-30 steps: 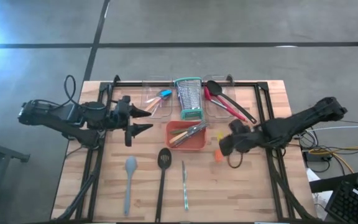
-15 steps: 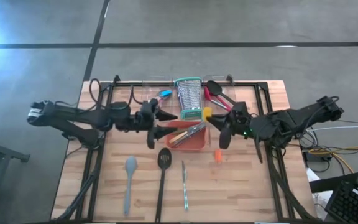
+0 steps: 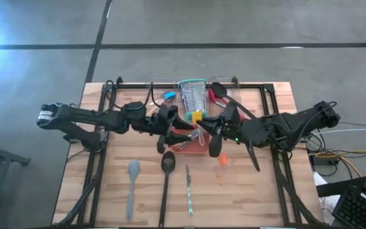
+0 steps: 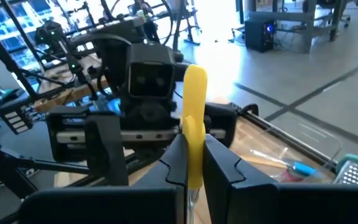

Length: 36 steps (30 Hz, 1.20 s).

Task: Pick & Place Kitchen Items
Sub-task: Put the yellow spatula into the left transparent bin

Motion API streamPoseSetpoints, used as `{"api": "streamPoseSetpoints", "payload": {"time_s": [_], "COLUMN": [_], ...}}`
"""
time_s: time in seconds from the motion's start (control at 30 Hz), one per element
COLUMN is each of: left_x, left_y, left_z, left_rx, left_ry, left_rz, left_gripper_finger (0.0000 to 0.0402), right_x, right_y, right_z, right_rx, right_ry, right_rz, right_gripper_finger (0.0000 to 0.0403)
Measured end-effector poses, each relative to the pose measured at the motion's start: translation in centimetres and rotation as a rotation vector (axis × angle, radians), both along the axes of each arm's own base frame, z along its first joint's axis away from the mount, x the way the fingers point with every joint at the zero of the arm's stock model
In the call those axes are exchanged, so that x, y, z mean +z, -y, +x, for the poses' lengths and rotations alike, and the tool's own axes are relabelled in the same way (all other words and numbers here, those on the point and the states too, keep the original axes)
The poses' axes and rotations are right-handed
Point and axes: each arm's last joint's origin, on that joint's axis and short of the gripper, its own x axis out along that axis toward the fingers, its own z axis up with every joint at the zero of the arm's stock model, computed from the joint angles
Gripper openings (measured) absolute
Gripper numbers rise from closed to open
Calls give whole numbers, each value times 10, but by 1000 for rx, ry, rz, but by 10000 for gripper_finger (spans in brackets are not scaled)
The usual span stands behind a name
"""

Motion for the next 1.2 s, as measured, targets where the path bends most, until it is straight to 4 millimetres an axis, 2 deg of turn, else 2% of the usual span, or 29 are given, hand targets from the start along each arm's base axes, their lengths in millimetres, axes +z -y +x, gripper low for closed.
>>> {"api": "streamPoseSetpoints", "payload": {"time_s": [0.2, 0.63, 0.77, 0.83, 0.93, 0.97, 1.2], "left_x": [2, 2, 4, 6, 7, 7, 8], "left_y": [1, -5, -5, -5, -6, -7, -8], "left_z": [7, 27, 30, 30, 30, 29, 28], "left_rx": [-20, -66, -68, -68, -82, -86, -93], "left_ry": [10, 0, 13, 22, 30, 29, 30], "left_rz": [3, 18, 37, 54, 81, 82, 83], "left_gripper_finger": [234, 228, 178, 132, 40, 22, 12], "right_x": [6, 4, 4, 4, 4, 4, 5], "right_y": [-1, 2, 1, 2, 2, 2, 2], "right_z": [4, 10, 10, 10, 10, 10, 9], "right_rx": [12, 28, 37, 38, 38, 40, 42], "right_ry": [41, 41, 38, 39, 39, 39, 38], "right_rz": [-1, 1, 2, 2, 2, 0, -9], "right_gripper_finger": [14, 14, 14, 14, 14, 14, 15]}}
